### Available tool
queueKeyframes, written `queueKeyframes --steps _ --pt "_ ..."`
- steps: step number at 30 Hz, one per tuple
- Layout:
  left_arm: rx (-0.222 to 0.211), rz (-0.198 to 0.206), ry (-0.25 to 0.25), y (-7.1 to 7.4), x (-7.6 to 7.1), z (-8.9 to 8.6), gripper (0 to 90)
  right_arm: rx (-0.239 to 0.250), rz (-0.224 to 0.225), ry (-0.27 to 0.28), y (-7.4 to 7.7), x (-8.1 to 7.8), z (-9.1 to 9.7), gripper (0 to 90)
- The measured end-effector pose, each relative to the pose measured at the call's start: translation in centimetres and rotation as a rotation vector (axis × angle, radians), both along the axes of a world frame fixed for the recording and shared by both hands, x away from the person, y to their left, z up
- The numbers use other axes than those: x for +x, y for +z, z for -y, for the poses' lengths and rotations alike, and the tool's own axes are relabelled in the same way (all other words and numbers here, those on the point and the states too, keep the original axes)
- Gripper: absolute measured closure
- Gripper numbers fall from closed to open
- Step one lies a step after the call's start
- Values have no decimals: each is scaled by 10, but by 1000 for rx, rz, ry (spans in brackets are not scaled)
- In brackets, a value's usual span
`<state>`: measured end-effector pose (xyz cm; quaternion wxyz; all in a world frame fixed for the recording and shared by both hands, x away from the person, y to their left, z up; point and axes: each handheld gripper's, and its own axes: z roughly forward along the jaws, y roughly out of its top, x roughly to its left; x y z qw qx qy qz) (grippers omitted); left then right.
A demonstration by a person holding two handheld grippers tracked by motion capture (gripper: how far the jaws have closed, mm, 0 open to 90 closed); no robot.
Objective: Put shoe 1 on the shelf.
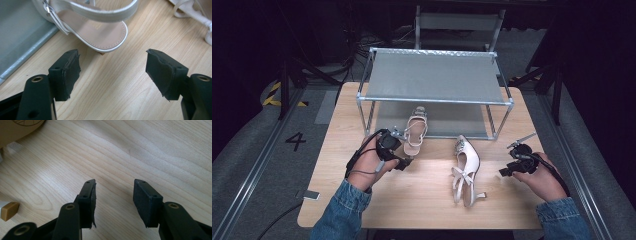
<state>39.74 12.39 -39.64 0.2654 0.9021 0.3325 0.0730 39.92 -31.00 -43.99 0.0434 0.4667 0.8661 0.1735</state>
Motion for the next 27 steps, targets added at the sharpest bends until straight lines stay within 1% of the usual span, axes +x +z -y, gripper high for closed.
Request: queueKeyframes --steps 1,2,3,6,7,9,10,11,12,13,14,15,16,17,18,19,20,21,23,24,25,27 --pt "3 0 2 -2 1 0 281 -3 -2 -1 0 0 0 536" --pt "4 -3 4 -9 5 0 283 -5 -5 -1 -1 0 0 534" --pt "4 -3 4 -9 5 0 285 -7 0 5 -2 0 1 533" --pt "12 -6 -2 -18 10 0 285 -7 0 1 -3 -1 1 531" --pt "-4 5 -8 -24 13 2 294 -7 -2 -4 -3 -2 1 529" --pt "-9 1 -8 -26 14 2 321 -7 0 3 -3 -2 2 528" --pt "-50 0 -16 -32 18 5 348 -5 -2 -3 -3 -2 3 526" --pt "-50 0 -16 -32 18 5 366 -5 -2 -3 -3 -2 3 526" --pt "-62 -11 -19 -35 19 6 366 -6 -2 -7 -3 -3 3 526" --pt "-72 -6 -8 -40 21 7 407 -4 0 -7 -3 -3 4 525" --pt "-72 -6 -8 -40 21 7 431 -4 0 -7 -3 -3 4 525" --pt "-83 5 -11 -43 23 7 431 -1 3 -7 -3 -4 4 524" --pt "-99 7 -4 -46 24 8 475 -3 8 -4 -3 -3 5 524" --pt "-93 3 -9 -47 24 8 510 -4 8 -5 -3 -4 5 524" --pt "-97 9 -15 -49 25 8 522 -3 3 -9 -2 -4 6 524" --pt "-96 19 -15 -53 25 11 536 -3 2 -10 -3 -4 6 524" --pt "-83 36 -18 -56 25 13 567 -4 3 -5 -3 -4 6 524" --pt "-73 55 -25 -58 25 15 579 -5 -6 -6 -3 -4 5 524" --pt "-69 53 -26 -58 25 16 625 -7 -4 3 -4 -5 4 524" --pt "-66 73 -31 -59 24 17 625 -7 -4 3 -4 -5 4 524" --pt "-72 90 -32 -59 24 18 681 -7 -3 1 -4 -5 4 524" --pt "-93 93 -23 -57 24 17 750 -7 -1 5 -4 -4 4 524"
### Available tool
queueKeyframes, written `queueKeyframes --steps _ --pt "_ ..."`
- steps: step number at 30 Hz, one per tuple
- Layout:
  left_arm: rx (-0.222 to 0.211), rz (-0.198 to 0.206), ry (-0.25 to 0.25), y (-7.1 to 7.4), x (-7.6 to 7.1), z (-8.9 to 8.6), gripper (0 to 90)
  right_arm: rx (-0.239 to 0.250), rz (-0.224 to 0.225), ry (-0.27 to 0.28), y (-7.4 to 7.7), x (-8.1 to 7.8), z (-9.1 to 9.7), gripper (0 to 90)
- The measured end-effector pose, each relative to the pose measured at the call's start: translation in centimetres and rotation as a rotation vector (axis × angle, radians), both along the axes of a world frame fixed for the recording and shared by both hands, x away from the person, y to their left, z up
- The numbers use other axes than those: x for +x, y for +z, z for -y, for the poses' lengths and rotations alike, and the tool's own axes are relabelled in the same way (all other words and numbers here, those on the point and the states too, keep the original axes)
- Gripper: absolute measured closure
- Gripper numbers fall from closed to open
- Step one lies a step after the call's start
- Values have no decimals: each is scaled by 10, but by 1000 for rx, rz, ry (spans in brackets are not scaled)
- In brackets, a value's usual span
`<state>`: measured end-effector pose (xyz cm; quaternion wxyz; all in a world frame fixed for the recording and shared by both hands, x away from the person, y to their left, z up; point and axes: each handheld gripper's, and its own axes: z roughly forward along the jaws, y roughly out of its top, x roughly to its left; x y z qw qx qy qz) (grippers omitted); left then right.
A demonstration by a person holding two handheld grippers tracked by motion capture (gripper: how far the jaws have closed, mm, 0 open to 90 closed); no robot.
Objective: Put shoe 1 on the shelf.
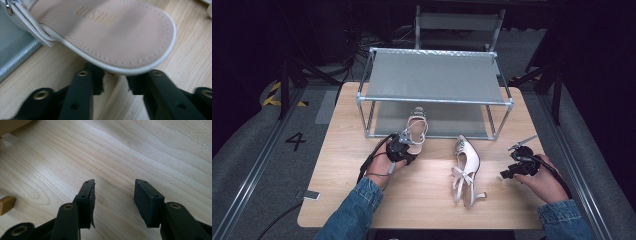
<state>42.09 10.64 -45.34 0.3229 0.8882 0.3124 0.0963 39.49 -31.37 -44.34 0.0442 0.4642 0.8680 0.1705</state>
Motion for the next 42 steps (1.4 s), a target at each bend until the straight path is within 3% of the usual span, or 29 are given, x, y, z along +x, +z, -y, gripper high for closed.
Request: queueKeyframes --steps 2,6,11,18,27,31,42 --pt "-39 -3 24 3 -1 0 776 0 -7 -6 -1 0 0 524" --pt "-65 5 47 5 -2 2 787 -2 -6 -3 -1 0 -1 524" --pt "-71 -30 80 10 -1 1 796 1 -4 -3 -1 0 -1 524" --pt "-78 -39 97 12 1 3 798 0 -2 0 0 0 0 524" --pt "-94 2 129 15 10 5 802 1 -1 -7 -1 1 1 524" --pt "-97 6 169 13 19 1 803 0 -4 -3 -3 1 1 524" --pt "-113 37 184 18 39 8 802 12 -9 1 -3 2 -1 524"
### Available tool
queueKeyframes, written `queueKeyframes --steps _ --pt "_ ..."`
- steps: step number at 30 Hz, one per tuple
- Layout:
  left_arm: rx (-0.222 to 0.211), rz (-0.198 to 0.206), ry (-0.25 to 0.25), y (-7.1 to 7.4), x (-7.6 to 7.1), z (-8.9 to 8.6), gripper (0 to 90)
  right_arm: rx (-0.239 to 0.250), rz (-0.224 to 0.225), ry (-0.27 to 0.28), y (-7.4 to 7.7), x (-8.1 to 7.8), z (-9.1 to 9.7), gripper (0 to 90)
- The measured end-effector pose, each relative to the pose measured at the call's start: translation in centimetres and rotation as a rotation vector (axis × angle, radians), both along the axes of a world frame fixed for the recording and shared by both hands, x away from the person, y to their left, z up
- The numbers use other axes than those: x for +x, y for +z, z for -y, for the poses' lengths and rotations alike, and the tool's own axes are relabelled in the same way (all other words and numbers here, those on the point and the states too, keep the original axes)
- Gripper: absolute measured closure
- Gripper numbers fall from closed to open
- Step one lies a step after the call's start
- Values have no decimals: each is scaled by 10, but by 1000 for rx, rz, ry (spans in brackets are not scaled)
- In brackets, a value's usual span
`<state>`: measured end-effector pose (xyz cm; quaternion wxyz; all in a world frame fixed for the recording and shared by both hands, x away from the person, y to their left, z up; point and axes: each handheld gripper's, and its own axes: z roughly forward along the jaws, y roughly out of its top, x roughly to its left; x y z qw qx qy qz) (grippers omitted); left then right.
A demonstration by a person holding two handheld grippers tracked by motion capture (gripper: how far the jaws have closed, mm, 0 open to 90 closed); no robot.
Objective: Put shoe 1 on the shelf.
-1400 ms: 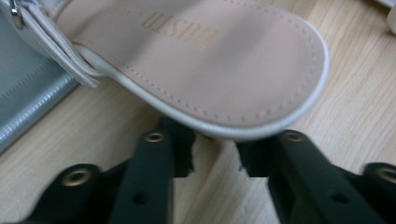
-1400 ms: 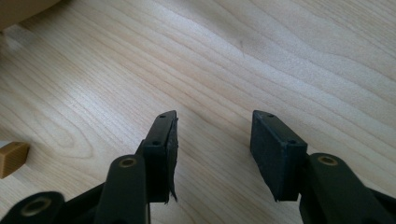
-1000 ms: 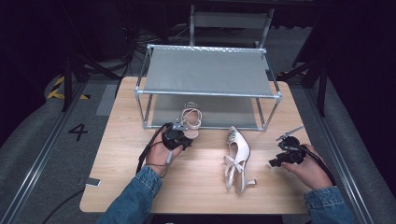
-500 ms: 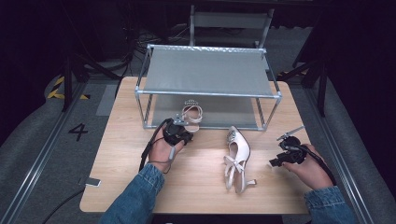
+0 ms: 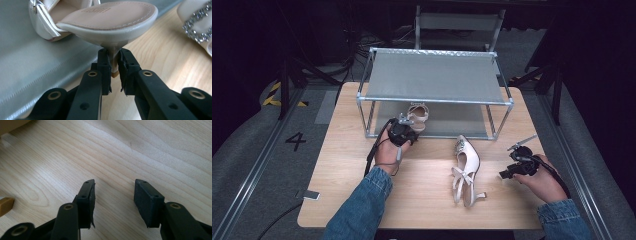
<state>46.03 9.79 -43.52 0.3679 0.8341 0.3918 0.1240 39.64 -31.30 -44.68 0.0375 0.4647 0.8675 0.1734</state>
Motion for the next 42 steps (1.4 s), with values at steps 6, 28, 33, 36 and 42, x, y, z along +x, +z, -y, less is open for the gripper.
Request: queueKeyframes --steps 6,28,33,36,42 --pt "-28 6 17 2 16 5 801 3 5 -5 0 -1 1 523" --pt "59 6 56 -22 48 6 802 27 16 21 6 -3 -6 522" --pt "64 11 63 -27 50 5 778 24 20 29 6 -3 -8 522" --pt "51 19 79 -26 48 5 720 26 19 28 6 -3 -7 522" --pt "21 29 101 -17 38 -2 609 29 22 21 8 -3 -6 522"
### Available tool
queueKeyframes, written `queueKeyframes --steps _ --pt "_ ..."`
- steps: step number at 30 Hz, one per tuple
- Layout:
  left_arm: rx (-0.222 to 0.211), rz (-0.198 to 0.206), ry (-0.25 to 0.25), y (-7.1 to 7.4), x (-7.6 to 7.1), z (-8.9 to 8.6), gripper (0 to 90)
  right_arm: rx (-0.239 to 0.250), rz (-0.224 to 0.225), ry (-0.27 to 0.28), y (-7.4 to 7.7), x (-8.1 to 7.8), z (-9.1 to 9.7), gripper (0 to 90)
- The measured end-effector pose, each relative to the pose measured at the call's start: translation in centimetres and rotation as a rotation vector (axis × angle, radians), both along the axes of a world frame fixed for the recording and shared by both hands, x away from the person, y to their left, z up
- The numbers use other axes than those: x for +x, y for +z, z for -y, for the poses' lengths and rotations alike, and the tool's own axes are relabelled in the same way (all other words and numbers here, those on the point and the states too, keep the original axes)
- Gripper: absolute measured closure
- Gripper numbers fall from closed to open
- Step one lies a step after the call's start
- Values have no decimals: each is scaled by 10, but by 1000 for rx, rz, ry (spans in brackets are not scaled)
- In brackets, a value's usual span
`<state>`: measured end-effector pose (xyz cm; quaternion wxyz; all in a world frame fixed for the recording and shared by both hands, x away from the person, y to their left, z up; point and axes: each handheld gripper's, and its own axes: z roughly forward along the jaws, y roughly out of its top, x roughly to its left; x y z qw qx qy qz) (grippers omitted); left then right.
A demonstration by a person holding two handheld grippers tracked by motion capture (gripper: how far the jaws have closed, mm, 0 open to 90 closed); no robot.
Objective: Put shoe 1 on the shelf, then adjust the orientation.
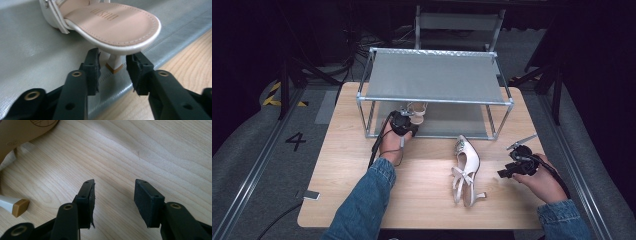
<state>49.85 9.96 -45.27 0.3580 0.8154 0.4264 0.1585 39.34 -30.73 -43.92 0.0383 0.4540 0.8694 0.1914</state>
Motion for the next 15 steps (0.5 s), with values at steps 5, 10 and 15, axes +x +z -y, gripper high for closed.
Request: queueKeyframes --steps 5,10,15 --pt "2 -27 -22 11 -17 -4 513 -3 -4 5 -1 -1 -2 522" --pt "34 -25 -55 27 -40 -7 454 -6 5 6 1 -3 -4 522" --pt "96 -42 -107 37 -60 -7 402 -4 0 4 4 -5 -6 534"
